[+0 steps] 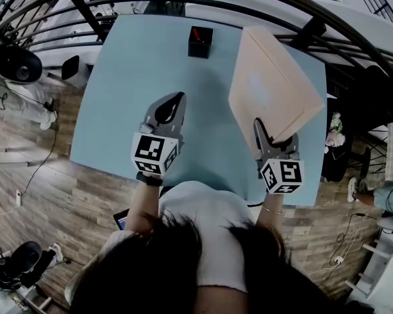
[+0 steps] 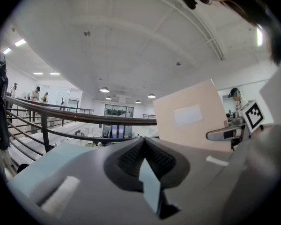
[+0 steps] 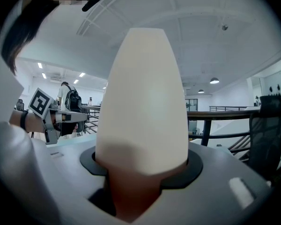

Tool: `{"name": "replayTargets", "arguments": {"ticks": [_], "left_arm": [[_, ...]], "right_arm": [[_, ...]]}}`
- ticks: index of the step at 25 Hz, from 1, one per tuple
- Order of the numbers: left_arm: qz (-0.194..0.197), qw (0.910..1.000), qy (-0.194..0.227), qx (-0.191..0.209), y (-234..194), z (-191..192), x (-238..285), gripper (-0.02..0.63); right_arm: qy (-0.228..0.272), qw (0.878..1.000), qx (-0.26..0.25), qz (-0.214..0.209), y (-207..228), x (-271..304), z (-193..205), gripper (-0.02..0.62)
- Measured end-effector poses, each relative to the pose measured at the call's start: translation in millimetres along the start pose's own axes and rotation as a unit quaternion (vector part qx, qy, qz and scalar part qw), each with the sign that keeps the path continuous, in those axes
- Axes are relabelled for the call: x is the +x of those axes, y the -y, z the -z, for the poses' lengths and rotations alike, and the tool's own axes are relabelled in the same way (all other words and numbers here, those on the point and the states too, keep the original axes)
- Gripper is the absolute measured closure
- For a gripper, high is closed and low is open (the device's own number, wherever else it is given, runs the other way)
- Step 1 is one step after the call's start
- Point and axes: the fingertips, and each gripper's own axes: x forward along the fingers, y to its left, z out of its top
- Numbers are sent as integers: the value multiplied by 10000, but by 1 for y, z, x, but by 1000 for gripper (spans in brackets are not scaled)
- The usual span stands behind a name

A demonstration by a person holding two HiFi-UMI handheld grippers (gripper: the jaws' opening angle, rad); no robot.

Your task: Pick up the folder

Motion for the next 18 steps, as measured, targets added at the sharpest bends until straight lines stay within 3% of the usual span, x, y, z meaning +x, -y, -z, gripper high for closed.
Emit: {"name": "replayTargets", "arguments": {"ticks": [18], "left_arm": [[-12, 9998, 206, -57, -2, -12, -8, 548]], "right_arm": [[-35, 10000, 14, -32, -1, 1, 2, 325]]}}
